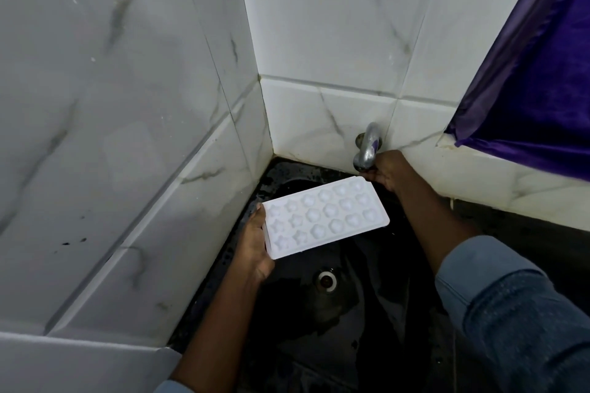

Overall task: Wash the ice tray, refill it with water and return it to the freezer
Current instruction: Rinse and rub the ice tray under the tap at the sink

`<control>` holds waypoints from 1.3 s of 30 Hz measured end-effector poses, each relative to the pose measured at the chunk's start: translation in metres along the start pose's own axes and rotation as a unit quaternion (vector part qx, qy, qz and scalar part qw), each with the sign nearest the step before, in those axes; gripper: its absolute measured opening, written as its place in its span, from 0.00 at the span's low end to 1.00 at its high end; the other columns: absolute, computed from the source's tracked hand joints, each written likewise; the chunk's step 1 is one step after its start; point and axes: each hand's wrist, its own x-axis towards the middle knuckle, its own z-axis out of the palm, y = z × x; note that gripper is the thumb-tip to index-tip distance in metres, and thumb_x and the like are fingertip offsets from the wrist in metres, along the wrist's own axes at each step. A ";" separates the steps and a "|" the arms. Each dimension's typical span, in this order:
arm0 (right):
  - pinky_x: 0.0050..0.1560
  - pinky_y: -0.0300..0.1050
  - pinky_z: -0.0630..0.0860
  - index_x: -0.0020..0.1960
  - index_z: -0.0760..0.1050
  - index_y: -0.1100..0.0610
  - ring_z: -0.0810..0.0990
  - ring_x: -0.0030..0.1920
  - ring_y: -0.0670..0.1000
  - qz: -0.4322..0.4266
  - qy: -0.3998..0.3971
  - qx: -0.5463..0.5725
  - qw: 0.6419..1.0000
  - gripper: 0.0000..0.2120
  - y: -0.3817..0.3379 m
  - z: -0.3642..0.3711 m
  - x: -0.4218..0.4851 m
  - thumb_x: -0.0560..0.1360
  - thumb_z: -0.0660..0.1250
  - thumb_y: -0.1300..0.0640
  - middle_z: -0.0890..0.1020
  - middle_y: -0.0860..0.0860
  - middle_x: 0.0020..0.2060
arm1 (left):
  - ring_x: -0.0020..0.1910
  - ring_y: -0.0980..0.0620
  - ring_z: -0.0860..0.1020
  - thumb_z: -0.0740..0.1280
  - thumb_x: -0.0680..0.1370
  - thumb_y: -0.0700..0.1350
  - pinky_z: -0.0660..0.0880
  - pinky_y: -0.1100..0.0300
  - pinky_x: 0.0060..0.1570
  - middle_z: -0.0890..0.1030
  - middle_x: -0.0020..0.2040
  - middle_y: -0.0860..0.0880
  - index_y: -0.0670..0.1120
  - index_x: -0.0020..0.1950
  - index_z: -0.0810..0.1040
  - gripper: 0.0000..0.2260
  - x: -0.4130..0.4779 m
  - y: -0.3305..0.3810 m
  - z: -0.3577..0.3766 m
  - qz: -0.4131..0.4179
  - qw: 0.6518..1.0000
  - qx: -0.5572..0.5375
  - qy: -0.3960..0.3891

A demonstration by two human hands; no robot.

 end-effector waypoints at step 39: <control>0.55 0.46 0.76 0.59 0.83 0.59 0.83 0.56 0.54 -0.193 0.045 -0.286 0.937 0.10 0.056 -0.048 -0.098 0.83 0.65 0.57 0.86 0.55 0.55 | 0.62 0.36 0.84 0.55 0.86 0.63 0.81 0.43 0.57 0.83 0.67 0.38 0.42 0.73 0.78 0.29 0.033 -0.031 0.003 -0.027 1.000 0.015 0.001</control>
